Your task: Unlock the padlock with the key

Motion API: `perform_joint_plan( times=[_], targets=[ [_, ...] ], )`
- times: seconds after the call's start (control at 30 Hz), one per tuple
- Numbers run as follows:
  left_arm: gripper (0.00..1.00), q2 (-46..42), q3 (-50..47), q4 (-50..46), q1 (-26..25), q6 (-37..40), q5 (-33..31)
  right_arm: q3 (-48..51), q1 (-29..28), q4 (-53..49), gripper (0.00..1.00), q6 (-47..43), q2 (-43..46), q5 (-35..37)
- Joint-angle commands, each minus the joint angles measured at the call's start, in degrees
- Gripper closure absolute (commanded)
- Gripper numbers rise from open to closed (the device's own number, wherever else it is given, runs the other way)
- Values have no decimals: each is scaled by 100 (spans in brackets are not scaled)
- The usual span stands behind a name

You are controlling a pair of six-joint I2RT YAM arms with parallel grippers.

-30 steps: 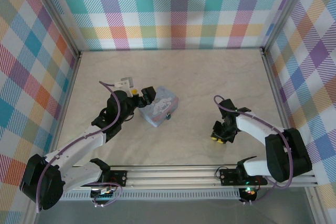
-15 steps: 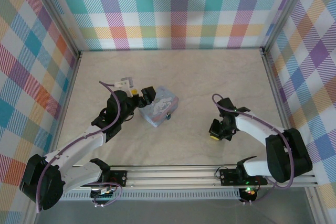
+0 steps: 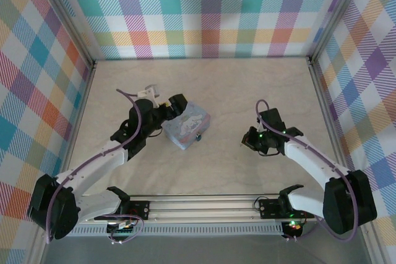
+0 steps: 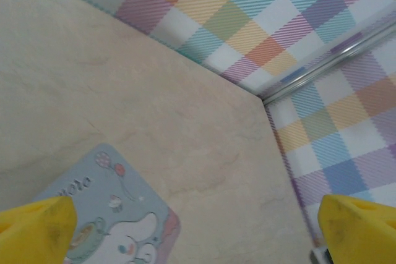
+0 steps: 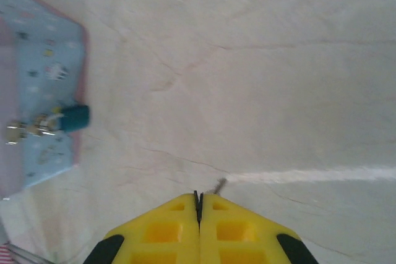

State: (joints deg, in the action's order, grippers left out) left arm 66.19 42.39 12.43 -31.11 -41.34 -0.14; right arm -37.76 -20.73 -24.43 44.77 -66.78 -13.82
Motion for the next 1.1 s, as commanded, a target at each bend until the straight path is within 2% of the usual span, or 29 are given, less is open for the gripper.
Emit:
perform_joint_plan(
  times=[0.0, 0.13, 0.3, 0.4, 0.7, 0.9, 1.07],
  targets=[
    [0, 313, 443, -365, -53, -1079, 410, -371, -36, 419, 100, 116, 93, -225],
    [1, 816, 837, -760, -53, -2191, 776, -677, -54, 677, 100, -1, 39, -276],
    [4, 1397, 1132, -750, -53, -3359, 1488, -1062, -110, 1141, 100, -185, -101, -392],
    [5, 1631, 1177, -424, -63, -3994, 1793, -1338, -163, 1426, 100, -288, -305, -424],
    [7, 2047, 1010, 919, -192, -5630, 2096, -2113, -621, 2130, 100, -401, -1078, -472],
    [9, 2351, 982, 1548, -333, -6276, 2085, -2353, -903, 2506, 100, -279, -1471, -489],
    [12, 2399, 997, 1698, -378, -6455, 1915, -2421, -1081, 2592, 100, -209, -1627, -499]
  ],
)
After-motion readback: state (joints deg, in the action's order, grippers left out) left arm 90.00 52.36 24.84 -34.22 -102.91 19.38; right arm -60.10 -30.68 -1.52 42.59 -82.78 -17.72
